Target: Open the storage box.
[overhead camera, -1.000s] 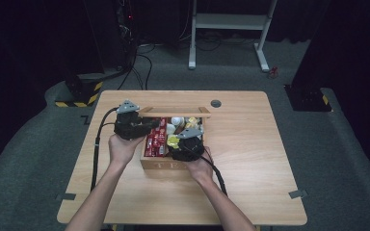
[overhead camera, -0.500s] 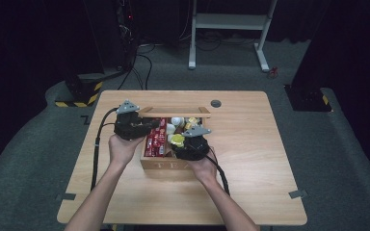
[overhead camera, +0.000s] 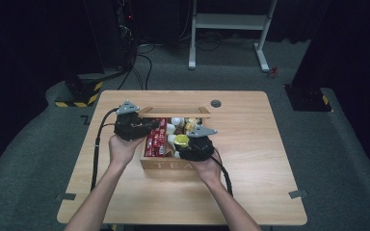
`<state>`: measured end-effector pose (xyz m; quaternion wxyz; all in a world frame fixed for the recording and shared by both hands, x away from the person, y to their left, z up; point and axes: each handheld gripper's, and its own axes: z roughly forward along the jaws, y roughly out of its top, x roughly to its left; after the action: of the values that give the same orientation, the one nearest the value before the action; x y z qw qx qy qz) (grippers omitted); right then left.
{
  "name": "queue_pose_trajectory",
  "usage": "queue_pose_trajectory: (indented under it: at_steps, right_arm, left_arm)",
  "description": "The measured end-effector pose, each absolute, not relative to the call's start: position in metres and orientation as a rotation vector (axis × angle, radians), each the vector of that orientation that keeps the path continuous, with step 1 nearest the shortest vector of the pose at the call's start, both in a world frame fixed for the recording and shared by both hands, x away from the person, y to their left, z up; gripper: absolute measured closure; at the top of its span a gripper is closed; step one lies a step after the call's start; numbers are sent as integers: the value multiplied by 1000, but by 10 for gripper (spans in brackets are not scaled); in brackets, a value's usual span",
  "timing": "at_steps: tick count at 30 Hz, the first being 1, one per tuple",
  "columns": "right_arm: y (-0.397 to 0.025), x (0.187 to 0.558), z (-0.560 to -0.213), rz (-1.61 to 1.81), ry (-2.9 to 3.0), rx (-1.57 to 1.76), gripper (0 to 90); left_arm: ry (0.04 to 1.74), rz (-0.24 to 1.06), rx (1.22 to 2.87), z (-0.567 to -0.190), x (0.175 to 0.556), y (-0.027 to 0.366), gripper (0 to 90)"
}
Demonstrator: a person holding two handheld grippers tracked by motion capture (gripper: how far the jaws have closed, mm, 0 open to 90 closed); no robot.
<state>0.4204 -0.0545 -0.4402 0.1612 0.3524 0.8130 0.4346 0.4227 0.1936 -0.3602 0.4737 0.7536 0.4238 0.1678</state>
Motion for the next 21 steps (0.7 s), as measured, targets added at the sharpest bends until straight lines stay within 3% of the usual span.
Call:
queue_pose_trajectory:
  at_steps: [21]
  right_arm:
    - [-75,416,-434,1257,2307,1029,371]
  left_arm:
    - [1035,407,1843,-361,422,194,612]
